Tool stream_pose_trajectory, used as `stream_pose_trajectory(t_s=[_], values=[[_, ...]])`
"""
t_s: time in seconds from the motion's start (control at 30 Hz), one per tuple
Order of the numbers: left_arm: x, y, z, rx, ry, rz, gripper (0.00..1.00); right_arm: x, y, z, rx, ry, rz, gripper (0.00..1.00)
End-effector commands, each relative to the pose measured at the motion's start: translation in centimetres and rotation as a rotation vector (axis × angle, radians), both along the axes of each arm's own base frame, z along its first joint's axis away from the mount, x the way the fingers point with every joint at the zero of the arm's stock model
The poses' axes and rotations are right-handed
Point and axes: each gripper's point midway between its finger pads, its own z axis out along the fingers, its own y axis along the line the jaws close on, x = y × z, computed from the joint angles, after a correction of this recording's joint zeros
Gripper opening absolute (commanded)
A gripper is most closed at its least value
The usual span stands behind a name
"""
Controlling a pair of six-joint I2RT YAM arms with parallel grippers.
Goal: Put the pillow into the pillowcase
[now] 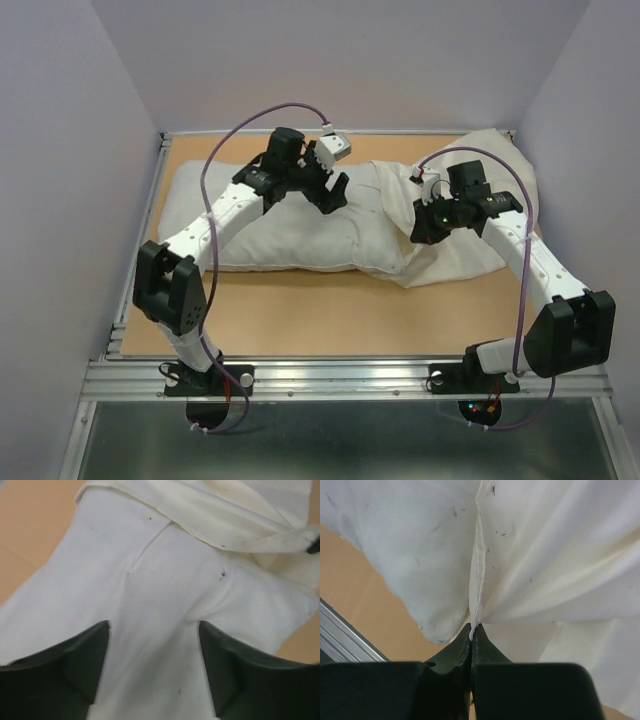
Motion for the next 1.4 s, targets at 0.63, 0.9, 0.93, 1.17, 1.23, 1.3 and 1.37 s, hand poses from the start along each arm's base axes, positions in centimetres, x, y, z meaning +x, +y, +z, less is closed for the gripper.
stream_pose_trajectory(t_s=[0.63,0.9,0.93,1.17,1.23,1.3,1.37], values=[[-12.6,-8.2,-1.3,0.166,-0.781,-0.616,0.99,-0.2,0.2,0.9,0.039,0.020,-0.050,0.01],[-4.7,-9.0,-2.3,0.125,-0.578,-0.159,0.26,-1.2,0.3,-0.2,0.040,0.062,-0.039,0.01],[-3.9,-8.3,-2.2,0.111,-0.538,-0.131,0.13,-1.0,0.3,0.4,0.040,0.048,-0.038,0.01],[-1.0,-7.0,0.0,-0.059,-0.370,-0.024,0.00,-0.8,2.9,5.6,0.202,0.060,-0.007,0.01],[-1.7,-8.6,0.3,-0.132,-0.306,-0.034,0.00,-0.4,4.2,8.6,0.300,0.059,-0.009,0.01],[-2.6,-10.8,0.6,-0.179,-0.271,-0.071,0.00,0.6,5.6,10.6,0.390,0.064,-0.008,0.00],[-4.8,-13.0,1.0,-0.224,-0.247,-0.131,0.00,1.6,6.4,11.4,0.451,0.107,-0.039,0.01]])
